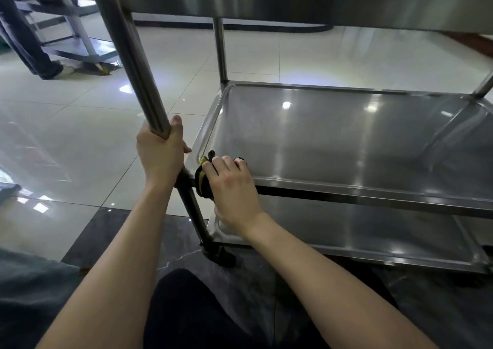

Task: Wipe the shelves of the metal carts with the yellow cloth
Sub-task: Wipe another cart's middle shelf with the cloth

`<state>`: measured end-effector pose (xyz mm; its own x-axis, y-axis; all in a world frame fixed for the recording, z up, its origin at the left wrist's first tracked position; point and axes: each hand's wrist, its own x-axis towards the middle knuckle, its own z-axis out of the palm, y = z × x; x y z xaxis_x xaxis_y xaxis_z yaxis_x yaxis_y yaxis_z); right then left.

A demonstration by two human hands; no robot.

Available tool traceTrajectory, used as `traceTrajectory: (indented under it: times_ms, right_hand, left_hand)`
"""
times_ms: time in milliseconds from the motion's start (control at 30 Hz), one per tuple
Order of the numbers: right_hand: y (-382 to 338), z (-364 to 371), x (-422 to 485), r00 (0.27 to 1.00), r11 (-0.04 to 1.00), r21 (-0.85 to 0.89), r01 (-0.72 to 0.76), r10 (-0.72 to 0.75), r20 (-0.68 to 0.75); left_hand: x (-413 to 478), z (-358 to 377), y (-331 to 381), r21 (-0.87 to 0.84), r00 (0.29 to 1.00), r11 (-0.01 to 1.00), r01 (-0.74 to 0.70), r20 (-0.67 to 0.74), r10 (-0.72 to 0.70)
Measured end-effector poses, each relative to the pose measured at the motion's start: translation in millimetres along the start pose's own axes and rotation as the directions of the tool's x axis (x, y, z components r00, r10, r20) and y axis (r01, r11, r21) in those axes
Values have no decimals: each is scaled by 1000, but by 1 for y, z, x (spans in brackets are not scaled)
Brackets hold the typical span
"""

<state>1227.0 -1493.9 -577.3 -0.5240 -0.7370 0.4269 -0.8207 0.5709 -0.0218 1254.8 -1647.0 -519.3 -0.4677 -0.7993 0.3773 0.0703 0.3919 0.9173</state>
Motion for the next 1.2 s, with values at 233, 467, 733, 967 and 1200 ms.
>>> traceTrajectory:
  times_ms: [233, 467, 733, 967, 1200]
  right_hand:
    - [67, -18, -49, 999, 999, 27, -34, 34, -28]
    - [186, -68, -143, 987, 988, 10, -154, 154, -47]
    - [356, -144, -284, 902, 894, -120, -432, 430, -43]
    - [469, -211, -369, 711, 701, -225, -677, 702, 44]
    - [481, -235, -367, 634, 665, -171, -727, 746, 205]
  left_hand:
    - [-74, 20, -1, 223, 912, 970, -96, -371, 175]
    - [-157, 145, 28, 252, 815, 801, -542, 389, 429]
    - [-249, 308, 102, 150, 560, 720, -677, 740, 372]
    - [-287, 371, 115, 222, 485, 624, -749, 826, 288]
    - [-287, 372, 108, 230, 475, 621, -750, 840, 263]
